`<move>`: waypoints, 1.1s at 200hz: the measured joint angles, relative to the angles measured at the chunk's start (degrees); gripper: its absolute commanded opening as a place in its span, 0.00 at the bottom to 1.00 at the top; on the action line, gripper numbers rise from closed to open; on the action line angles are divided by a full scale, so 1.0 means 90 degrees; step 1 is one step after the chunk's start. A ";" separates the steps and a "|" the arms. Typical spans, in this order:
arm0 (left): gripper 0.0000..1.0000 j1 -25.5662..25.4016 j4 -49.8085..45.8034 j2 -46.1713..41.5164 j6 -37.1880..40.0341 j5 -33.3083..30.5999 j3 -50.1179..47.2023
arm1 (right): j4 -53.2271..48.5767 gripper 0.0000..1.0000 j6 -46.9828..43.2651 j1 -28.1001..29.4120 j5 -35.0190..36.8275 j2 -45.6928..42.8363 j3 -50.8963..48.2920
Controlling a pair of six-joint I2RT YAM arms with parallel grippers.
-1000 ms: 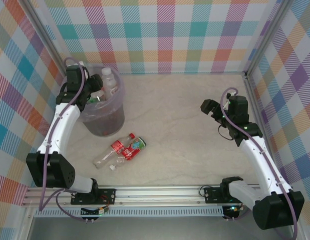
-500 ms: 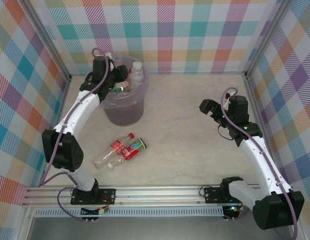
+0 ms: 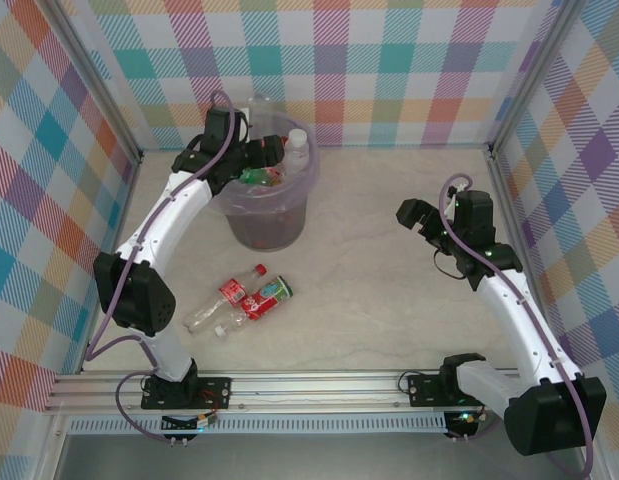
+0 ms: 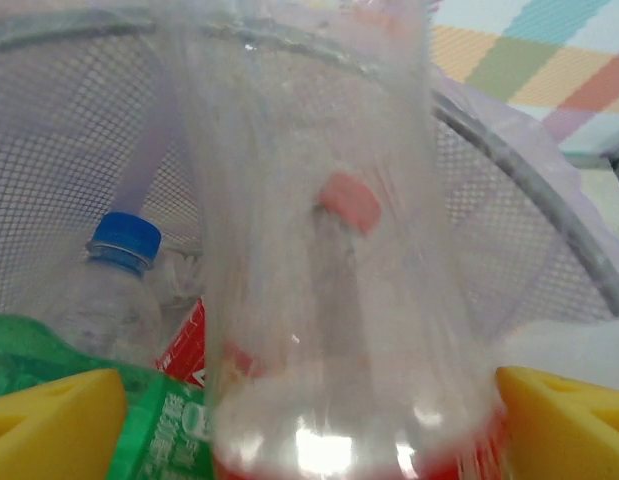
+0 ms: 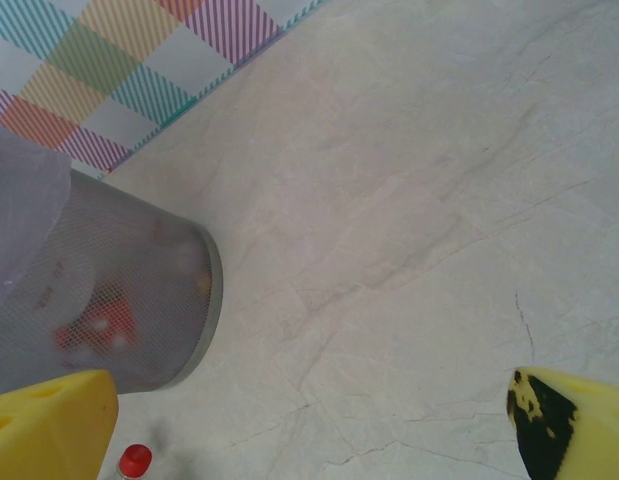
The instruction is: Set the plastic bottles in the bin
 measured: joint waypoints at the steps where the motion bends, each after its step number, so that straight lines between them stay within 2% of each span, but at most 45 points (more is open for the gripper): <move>1: 0.97 0.0000 -0.0022 0.0000 0.0015 0.0002 0.0022 | 0.0000 1.00 -0.0002 0.0000 -0.0005 0.0000 0.0000; 13: 1.00 -0.0019 -0.0350 0.0036 0.0160 0.0017 0.0359 | 0.0012 1.00 0.0000 0.0000 -0.0024 0.0005 0.0000; 60: 1.00 -0.0024 -0.1416 -0.0053 0.0886 -0.0267 0.1627 | 0.0027 1.00 0.0000 0.0000 -0.0022 0.0049 0.0000; 115: 1.00 -0.0068 -0.2773 -0.1265 0.1401 -0.0933 0.1469 | 0.0034 1.00 -0.0005 0.0000 -0.0022 0.0287 0.0000; 129: 0.97 -0.0318 -0.3016 -0.1921 0.1377 -0.1197 0.0964 | 0.0041 1.00 -0.0005 0.0000 -0.0019 0.0313 0.0002; 157: 0.96 -0.1430 -0.3305 -0.3470 0.1010 -0.1559 -0.0505 | 0.0168 1.00 0.0005 0.0000 -0.0029 0.0415 0.0002; 175: 0.96 -0.2001 -0.3407 -0.4116 0.0651 -0.1814 -0.1535 | 0.0357 1.00 0.0051 0.0000 -0.0095 0.0478 0.0002; 196: 0.96 -0.2421 -0.3235 -0.4464 0.0175 -0.1948 -0.2946 | 0.0544 1.00 0.0153 0.0000 -0.0155 0.0483 0.0000; 220: 0.96 -0.2691 -0.2382 -0.4490 -0.0270 -0.1804 -0.4699 | 0.0678 1.00 0.0233 0.0000 -0.0160 0.0398 -0.0046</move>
